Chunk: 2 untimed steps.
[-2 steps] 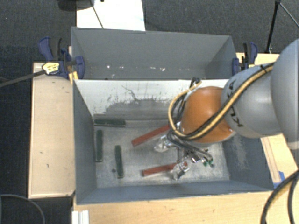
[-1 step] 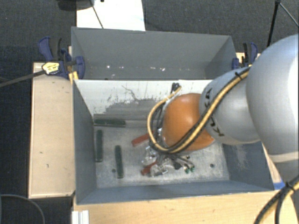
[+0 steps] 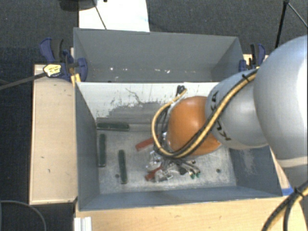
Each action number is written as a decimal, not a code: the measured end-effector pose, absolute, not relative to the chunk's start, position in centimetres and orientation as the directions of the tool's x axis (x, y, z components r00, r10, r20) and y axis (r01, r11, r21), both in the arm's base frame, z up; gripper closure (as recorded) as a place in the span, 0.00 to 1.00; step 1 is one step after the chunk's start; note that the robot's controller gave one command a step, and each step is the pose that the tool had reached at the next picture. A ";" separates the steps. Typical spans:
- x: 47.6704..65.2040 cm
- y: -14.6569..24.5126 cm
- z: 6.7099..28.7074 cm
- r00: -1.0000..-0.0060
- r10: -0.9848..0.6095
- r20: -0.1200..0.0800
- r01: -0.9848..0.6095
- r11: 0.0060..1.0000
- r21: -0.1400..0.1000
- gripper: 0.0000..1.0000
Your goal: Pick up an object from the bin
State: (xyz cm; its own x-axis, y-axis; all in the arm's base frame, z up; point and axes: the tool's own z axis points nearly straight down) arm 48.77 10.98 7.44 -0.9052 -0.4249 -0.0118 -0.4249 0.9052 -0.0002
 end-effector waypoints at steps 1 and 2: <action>48.7 11.0 7.7 -0.904 -0.427 -0.009 -0.427 0.904 0.000 1.00; 48.5 10.9 8.6 -0.904 -0.427 0.001 -0.427 0.904 0.001 1.00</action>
Offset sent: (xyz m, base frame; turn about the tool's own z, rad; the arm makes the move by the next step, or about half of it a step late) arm -0.0001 0.0001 0.0461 0.0000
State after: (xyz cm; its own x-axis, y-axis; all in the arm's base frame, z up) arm 48.54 10.90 8.63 -0.9041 -0.4274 0.0009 -0.4274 0.9041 0.0010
